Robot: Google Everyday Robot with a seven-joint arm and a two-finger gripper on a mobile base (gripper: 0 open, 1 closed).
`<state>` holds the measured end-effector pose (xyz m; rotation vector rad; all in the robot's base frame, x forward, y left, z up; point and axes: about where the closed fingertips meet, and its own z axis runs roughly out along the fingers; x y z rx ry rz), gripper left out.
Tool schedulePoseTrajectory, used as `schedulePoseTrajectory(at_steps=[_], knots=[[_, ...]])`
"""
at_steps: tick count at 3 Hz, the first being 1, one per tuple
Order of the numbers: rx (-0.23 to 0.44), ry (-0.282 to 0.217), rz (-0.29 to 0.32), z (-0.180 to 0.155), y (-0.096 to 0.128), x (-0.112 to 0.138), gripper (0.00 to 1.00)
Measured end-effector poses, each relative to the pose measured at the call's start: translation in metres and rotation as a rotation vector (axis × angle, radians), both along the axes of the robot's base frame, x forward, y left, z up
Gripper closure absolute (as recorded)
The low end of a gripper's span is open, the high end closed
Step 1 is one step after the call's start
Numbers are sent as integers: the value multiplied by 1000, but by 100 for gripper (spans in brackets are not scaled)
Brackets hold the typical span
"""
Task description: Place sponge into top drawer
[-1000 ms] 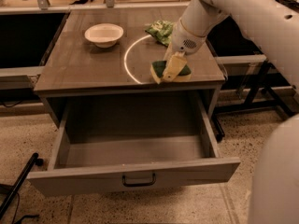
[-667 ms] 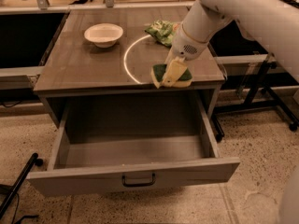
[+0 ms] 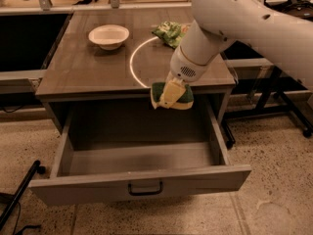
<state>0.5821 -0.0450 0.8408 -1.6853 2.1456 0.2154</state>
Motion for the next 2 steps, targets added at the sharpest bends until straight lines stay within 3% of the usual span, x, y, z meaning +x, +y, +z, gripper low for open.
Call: schedulePoseTrajectory(at_steps=[2], knots=[[38,30,-139,-26,10,-36,100]])
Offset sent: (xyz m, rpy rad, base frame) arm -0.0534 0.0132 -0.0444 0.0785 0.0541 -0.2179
